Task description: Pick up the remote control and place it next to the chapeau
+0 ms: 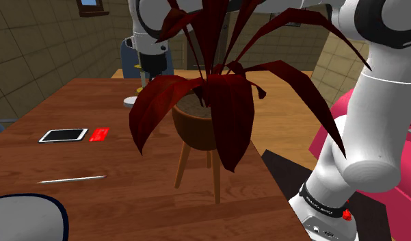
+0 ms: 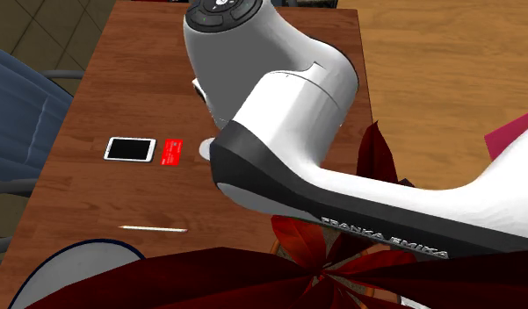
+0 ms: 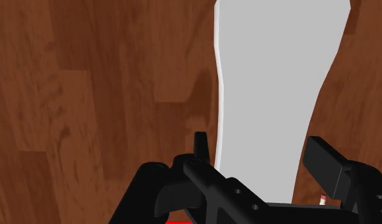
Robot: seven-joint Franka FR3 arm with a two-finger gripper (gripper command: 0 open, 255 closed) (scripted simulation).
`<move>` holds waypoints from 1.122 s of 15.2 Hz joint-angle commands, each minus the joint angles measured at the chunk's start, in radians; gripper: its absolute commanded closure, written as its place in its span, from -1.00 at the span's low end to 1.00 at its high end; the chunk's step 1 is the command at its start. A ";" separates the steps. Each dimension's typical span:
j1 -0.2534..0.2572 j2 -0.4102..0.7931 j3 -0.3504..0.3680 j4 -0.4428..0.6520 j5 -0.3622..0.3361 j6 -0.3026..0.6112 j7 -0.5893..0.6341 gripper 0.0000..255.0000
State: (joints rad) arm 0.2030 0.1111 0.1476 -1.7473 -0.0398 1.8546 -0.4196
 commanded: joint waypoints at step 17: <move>0.194 -0.204 0.198 -0.241 0.052 0.036 0.377 1.00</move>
State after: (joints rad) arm 0.3818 -0.0839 0.3283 -1.9770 0.0069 1.8886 -0.0736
